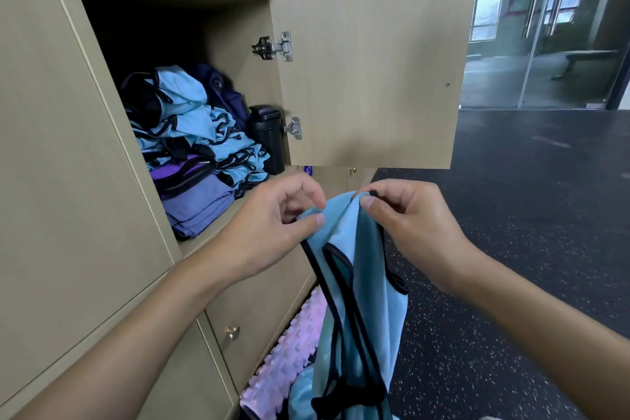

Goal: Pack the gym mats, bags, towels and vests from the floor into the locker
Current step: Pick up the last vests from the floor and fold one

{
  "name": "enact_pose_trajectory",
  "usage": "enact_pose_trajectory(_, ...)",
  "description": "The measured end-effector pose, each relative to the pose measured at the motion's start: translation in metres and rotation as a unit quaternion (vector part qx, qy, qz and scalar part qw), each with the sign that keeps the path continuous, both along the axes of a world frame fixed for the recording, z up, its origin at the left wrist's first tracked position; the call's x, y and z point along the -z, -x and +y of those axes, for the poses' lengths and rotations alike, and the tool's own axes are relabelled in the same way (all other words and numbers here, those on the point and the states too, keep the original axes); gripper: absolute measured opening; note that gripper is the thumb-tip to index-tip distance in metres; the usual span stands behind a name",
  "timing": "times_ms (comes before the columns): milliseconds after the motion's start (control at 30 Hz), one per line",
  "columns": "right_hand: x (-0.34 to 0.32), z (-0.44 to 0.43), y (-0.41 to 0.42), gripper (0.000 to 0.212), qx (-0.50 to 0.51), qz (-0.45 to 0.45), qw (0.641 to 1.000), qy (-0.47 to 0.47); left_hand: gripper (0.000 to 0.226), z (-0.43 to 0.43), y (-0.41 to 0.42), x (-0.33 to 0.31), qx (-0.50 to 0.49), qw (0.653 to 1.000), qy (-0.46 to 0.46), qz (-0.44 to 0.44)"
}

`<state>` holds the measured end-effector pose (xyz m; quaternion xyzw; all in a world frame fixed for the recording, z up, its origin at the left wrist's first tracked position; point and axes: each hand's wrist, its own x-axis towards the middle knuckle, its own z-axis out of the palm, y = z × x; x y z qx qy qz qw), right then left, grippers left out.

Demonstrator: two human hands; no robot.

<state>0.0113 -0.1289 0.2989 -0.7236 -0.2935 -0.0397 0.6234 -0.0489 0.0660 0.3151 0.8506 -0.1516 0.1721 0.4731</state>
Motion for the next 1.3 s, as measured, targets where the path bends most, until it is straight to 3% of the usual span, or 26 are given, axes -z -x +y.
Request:
enact_pose_trajectory(200,-0.004,-0.002,-0.006,0.008,0.033,-0.002,0.999,0.013,0.034,-0.001,-0.001,-0.002,-0.069,0.997,-0.022,-0.039)
enact_pose_trajectory(333,-0.006,0.001,-0.005,0.011,0.046,0.01,0.998,-0.031,0.01,-0.008,-0.001,-0.003,-0.067,0.997,-0.013,-0.028)
enact_pose_trajectory(500,-0.011,0.0,-0.004,0.011,0.064,0.024,0.994,-0.08,0.042,-0.013,-0.001,0.001,-0.021,1.0,-0.004,-0.001)
enact_pose_trajectory(667,-0.012,-0.002,-0.006,0.012,0.067,0.025,0.994,-0.086,0.024,-0.012,-0.004,0.002,-0.063,0.997,-0.025,-0.028)
enact_pose_trajectory(1000,-0.014,-0.01,-0.006,0.02,0.034,-0.013,0.999,-0.038,0.012,-0.008,0.003,-0.015,-0.093,0.993,-0.046,-0.049)
enact_pose_trajectory(1133,-0.012,-0.01,-0.009,0.018,0.033,-0.018,0.998,-0.051,0.035,-0.008,-0.001,-0.007,-0.085,0.995,-0.051,-0.001)
enact_pose_trajectory(1300,-0.011,-0.012,-0.011,0.019,0.032,-0.014,0.998,-0.06,0.02,-0.007,0.0,-0.006,-0.067,0.994,-0.09,-0.013)
